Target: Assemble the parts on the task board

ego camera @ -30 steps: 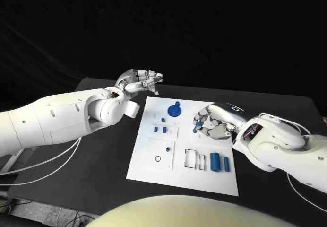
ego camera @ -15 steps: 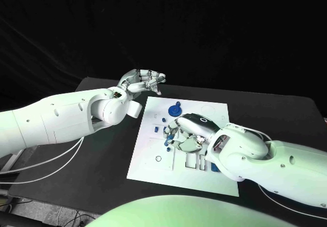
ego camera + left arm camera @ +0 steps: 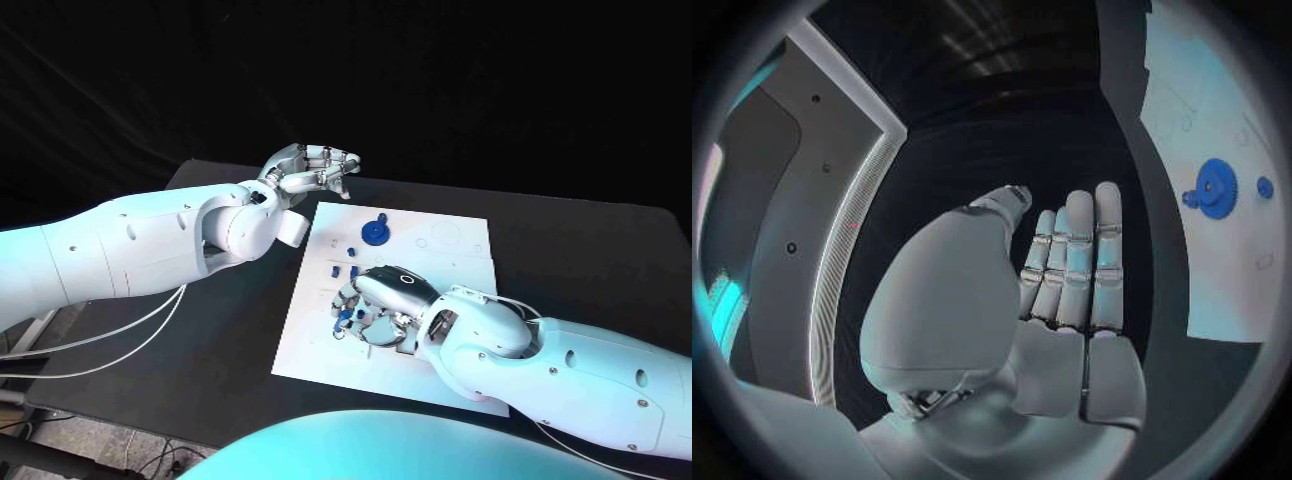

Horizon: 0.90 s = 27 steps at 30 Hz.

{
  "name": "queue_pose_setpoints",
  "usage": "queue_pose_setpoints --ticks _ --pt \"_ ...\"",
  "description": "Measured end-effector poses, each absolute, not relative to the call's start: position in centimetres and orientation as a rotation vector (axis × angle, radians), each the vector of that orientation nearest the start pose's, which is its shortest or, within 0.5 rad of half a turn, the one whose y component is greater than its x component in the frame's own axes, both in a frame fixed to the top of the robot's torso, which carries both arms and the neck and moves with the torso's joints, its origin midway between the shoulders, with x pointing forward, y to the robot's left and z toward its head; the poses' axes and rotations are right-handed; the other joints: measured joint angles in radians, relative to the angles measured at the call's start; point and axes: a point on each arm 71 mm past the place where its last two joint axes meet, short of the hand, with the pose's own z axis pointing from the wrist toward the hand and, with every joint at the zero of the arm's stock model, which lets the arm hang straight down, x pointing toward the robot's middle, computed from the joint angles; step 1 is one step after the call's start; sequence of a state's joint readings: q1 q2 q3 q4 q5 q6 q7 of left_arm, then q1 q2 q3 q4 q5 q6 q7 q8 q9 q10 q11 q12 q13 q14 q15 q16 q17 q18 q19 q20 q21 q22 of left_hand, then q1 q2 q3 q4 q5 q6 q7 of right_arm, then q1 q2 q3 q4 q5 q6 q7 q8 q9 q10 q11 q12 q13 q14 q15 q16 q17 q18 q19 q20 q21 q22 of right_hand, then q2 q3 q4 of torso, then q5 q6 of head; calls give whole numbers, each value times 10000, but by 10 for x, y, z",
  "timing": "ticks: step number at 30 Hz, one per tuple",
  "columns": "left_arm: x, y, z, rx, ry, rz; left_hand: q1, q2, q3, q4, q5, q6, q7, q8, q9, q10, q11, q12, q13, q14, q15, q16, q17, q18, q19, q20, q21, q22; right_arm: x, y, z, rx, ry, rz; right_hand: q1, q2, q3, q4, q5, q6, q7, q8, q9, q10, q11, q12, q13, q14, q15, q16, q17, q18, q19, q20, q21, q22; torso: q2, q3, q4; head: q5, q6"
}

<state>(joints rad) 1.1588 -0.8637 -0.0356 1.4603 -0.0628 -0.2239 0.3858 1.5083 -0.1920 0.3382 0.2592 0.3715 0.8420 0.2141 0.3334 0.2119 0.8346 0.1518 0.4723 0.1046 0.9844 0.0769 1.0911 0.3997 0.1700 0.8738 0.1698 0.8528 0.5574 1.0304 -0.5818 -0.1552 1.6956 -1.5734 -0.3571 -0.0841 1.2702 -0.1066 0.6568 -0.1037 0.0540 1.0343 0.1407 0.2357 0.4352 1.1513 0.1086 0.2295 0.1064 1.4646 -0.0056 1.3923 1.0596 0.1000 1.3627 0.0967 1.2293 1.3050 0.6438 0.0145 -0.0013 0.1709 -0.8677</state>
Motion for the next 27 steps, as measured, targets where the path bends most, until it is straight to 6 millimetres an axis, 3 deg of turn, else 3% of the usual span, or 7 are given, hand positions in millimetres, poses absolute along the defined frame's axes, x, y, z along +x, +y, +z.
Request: queue_pose_setpoints --ticks 27 --pt "492 235 -200 -10910 14718 -15242 0 0 0 0 0 -72 1 37 -1 -37 37 0 -1 0 0 0 1 0 0 0 0 10 359 -25 -273 -5103 17724 10633 0 0 -5 1 -24 -31 -4 -4 16 12 12 29 9 0 0 0 -11 0 -1 0 0 -7 1 3 2 -13 -49"
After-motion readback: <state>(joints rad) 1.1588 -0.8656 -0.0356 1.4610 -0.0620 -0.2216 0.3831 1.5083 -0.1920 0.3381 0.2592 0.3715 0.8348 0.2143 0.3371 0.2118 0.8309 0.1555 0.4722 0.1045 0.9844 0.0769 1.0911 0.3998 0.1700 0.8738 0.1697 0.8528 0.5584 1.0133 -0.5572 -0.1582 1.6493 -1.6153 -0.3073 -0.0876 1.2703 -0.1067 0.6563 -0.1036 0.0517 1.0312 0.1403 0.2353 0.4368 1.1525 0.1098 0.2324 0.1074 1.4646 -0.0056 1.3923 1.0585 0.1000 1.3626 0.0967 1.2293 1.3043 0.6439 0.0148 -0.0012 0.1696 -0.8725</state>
